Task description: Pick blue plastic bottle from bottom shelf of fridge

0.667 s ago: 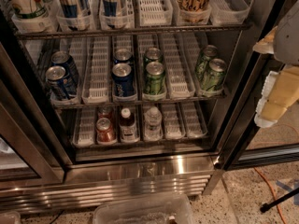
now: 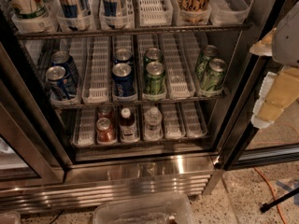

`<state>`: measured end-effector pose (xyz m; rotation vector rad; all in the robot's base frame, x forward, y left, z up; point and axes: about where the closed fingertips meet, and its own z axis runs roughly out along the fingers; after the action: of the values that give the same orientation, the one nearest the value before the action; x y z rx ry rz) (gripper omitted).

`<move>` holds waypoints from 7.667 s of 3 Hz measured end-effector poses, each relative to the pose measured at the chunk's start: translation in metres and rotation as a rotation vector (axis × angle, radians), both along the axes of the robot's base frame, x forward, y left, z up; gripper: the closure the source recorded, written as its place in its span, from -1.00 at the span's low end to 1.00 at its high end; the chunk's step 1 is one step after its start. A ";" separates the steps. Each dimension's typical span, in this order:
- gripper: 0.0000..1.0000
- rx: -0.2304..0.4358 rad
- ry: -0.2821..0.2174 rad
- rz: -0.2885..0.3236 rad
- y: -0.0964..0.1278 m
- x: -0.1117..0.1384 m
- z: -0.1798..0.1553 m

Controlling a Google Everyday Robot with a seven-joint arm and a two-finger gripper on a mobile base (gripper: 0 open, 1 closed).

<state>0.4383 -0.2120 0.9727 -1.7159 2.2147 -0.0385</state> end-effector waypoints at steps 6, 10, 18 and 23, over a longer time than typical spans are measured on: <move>-1.00 0.648 -0.073 -0.106 0.173 -0.078 -0.125; -1.00 0.555 -0.329 -0.188 0.158 -0.030 -0.145; -1.00 1.031 -0.581 -0.134 0.196 0.022 -0.196; -1.00 1.187 -0.597 -0.281 0.237 0.020 -0.302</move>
Offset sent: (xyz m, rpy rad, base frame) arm -0.0569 0.1010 -0.0745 0.3966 0.1219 0.0381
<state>0.4583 0.0251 0.6712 -0.6117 1.4516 0.5139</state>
